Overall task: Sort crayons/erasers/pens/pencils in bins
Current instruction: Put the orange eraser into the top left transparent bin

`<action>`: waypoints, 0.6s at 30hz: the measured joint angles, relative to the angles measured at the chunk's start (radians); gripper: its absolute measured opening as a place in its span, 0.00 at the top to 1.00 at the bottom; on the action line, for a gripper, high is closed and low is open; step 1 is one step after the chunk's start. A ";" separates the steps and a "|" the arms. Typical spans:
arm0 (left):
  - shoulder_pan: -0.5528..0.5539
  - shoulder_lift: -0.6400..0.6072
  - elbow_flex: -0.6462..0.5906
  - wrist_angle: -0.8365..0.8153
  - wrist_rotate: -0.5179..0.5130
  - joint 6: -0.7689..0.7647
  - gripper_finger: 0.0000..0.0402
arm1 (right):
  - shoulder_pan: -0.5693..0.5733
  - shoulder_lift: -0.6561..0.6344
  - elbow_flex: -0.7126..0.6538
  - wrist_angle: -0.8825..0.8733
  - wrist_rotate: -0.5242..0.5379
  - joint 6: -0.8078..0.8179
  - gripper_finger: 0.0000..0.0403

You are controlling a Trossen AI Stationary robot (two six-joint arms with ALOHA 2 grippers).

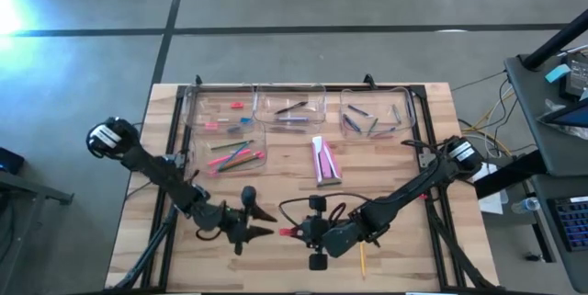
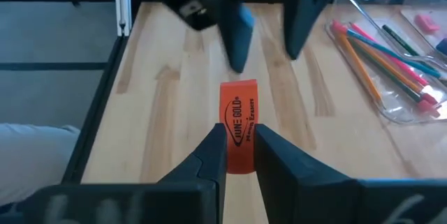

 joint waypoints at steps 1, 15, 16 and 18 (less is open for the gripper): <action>-0.008 0.019 0.017 -0.001 -0.014 0.030 0.62 | 0.000 0.000 0.000 0.001 0.000 0.002 0.87; -0.069 0.278 0.255 -0.001 -0.319 0.323 0.64 | -0.002 0.000 0.000 0.000 -0.010 0.076 0.87; -0.069 0.286 0.264 -0.001 -0.332 0.324 0.65 | -0.002 0.000 0.000 0.000 -0.010 0.084 0.87; -0.070 0.296 0.275 -0.003 -0.353 0.342 0.72 | -0.002 0.000 0.000 0.001 -0.016 0.089 0.87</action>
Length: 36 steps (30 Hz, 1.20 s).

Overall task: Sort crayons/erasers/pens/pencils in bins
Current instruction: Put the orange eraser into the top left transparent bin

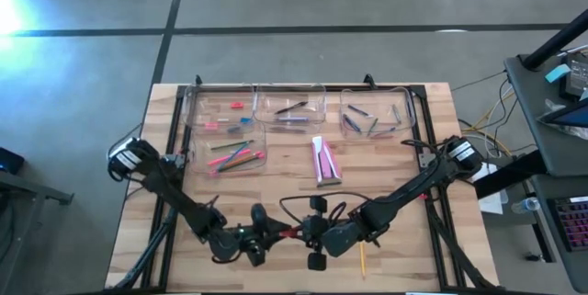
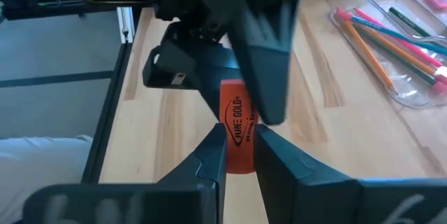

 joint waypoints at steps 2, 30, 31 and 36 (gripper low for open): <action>-0.002 0.006 0.008 -0.001 -0.009 0.021 0.82 | 0.000 0.000 0.000 0.000 -0.002 0.006 0.87; 0.522 -0.845 -0.225 -0.887 0.049 -0.610 0.96 | 0.016 -0.111 -0.001 -0.245 0.076 0.137 0.50; 0.621 -0.898 -0.235 -0.928 0.143 -0.657 0.96 | 0.016 -0.109 -0.004 -0.245 0.078 0.142 0.51; 1.072 -1.060 -0.279 -0.981 0.541 -0.738 0.96 | 0.016 -0.087 -0.013 -0.246 0.093 0.144 0.52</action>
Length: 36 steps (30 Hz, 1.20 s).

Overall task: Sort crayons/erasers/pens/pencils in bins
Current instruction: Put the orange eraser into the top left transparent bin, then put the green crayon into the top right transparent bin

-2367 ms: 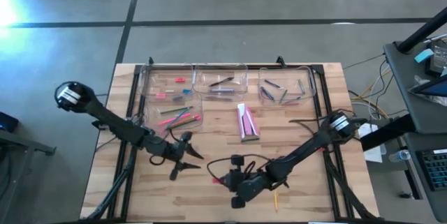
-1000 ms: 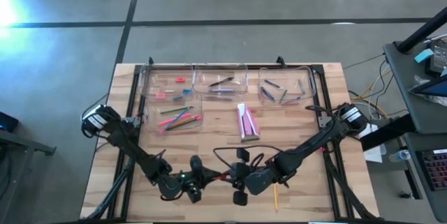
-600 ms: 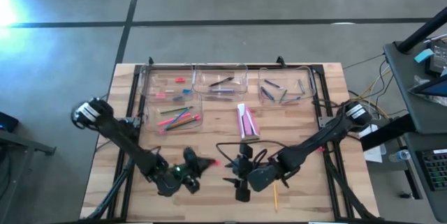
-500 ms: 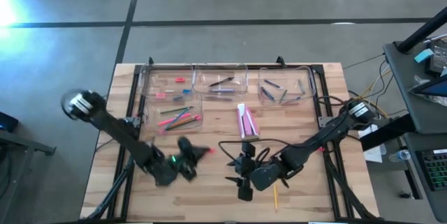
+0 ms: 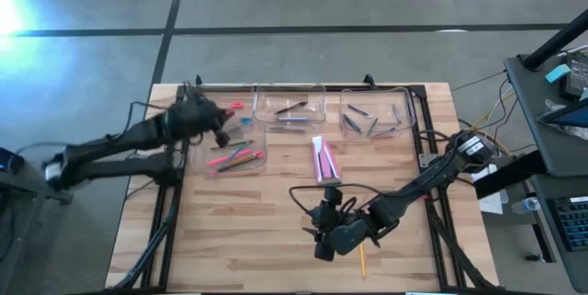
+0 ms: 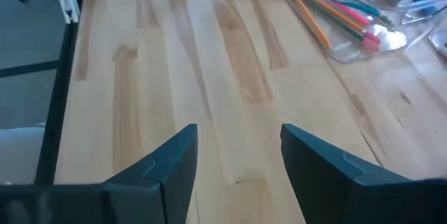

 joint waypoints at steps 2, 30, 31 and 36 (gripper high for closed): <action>0.142 -0.020 -0.003 -0.021 0.108 -0.005 0.96 | 0.000 0.006 0.000 0.000 0.001 0.002 0.52; 0.019 -0.104 -0.081 0.287 0.464 -0.151 0.49 | -0.011 0.011 -0.139 -0.522 -0.040 0.085 0.52; -0.030 -0.115 -0.103 0.343 0.457 -0.154 0.49 | -0.020 0.011 -0.161 -0.499 -0.054 0.064 0.52; -0.264 -0.110 -0.209 0.603 0.315 -0.130 0.51 | -0.101 0.009 -0.273 -0.332 -0.157 -0.045 0.52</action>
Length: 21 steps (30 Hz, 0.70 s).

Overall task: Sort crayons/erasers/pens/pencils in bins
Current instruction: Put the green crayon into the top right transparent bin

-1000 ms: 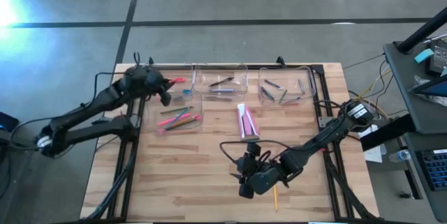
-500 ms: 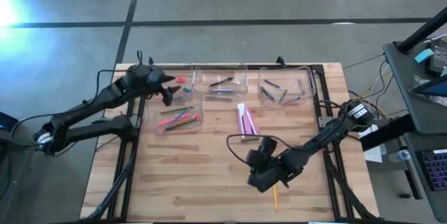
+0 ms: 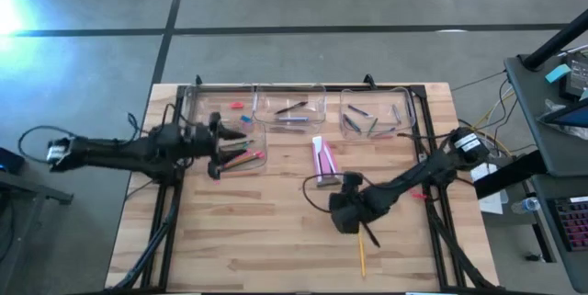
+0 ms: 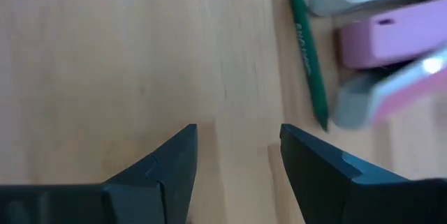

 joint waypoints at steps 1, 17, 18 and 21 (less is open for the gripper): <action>-0.039 0.010 -0.016 0.043 -0.041 0.017 0.51 | -0.020 0.000 -0.022 0.042 -0.016 -0.026 0.52; -0.262 0.301 -0.031 0.223 -0.209 0.052 0.51 | -0.182 -0.012 -0.077 0.252 -0.132 -0.218 0.52; -0.262 0.317 -0.027 0.225 -0.209 0.052 0.51 | -0.185 -0.013 -0.076 0.253 -0.132 -0.217 0.52; -0.266 0.354 -0.020 0.231 -0.209 0.044 0.51 | -0.208 -0.013 -0.079 0.256 -0.144 -0.211 0.52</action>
